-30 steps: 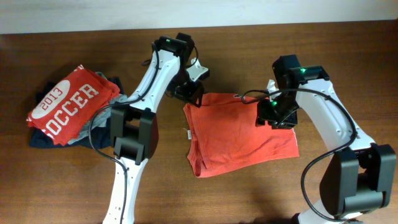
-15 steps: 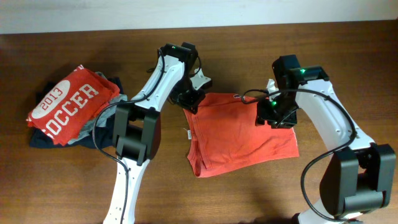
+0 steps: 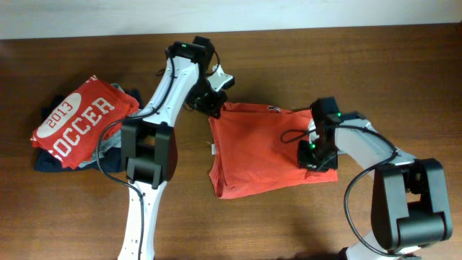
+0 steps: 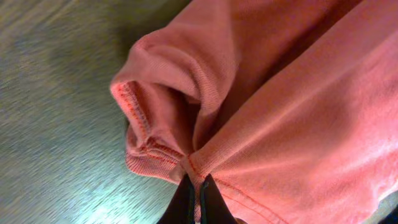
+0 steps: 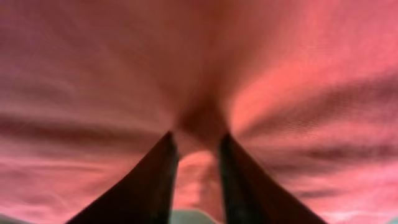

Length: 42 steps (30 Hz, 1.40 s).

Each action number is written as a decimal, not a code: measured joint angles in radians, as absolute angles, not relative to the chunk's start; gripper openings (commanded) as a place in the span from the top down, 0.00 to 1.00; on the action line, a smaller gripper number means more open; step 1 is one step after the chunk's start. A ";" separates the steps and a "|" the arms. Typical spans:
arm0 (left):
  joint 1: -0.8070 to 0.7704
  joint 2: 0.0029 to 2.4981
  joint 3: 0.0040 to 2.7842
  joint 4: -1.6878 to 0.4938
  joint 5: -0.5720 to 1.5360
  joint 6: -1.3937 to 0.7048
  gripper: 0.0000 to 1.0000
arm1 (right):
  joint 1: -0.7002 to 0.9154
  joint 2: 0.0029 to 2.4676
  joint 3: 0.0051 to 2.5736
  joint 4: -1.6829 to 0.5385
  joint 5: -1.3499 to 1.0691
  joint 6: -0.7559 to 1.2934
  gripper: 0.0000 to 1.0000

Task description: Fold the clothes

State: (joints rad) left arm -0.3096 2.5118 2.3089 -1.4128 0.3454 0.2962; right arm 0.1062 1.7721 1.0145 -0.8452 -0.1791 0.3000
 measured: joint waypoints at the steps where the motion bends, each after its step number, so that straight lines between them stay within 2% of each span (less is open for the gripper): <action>1: -0.303 2.512 2.309 -1.412 0.346 0.296 0.99 | 0.106 1.772 0.997 -0.836 -0.176 0.309 0.96; 8: -0.295 2.512 2.309 -1.420 0.352 0.296 0.99 | 0.105 1.760 0.980 -0.863 -0.175 0.340 0.96; 9: -0.296 2.512 2.309 -1.421 0.352 0.296 0.95 | 0.106 1.758 0.978 -0.868 -0.175 0.341 0.95; 13: -0.294 2.512 2.328 -1.462 0.344 0.280 0.68 | 0.106 1.732 0.978 -0.898 -0.174 0.327 0.89; 14: -0.289 2.513 2.347 -1.488 0.340 0.271 0.63 | 0.106 1.716 0.979 -0.910 -0.173 0.313 0.86; 15: -0.281 2.514 2.379 -1.520 0.335 0.265 0.62 | 0.106 1.688 0.982 -0.923 -0.173 0.302 0.81; 19: -0.242 2.514 2.563 -1.646 0.323 0.237 0.55 | 0.106 1.565 1.044 -0.932 -0.174 0.268 0.50; 22: -0.226 2.514 2.651 -1.680 0.322 0.228 0.53 | 0.104 1.506 1.092 -0.931 -0.180 0.246 0.39; 24: -0.221 2.511 2.708 -1.683 0.322 0.216 0.57 | 0.091 1.475 1.134 -0.939 -0.203 0.227 0.34; 27: -0.228 2.510 2.728 -1.684 0.321 0.205 0.58 | 0.023 1.466 1.161 -0.946 -0.250 0.210 0.29; 30: -0.236 2.508 2.728 -1.684 0.322 0.192 0.60 | -0.091 1.470 1.161 -0.958 -0.295 0.193 0.19; 37: -0.234 2.361 2.727 -1.684 0.237 0.097 0.60 | -0.371 1.541 1.161 -0.988 -0.428 0.064 0.13; 42: -0.233 2.108 2.728 -1.684 0.033 -0.006 0.56 | -0.451 1.679 1.161 -0.980 -0.543 -0.068 0.12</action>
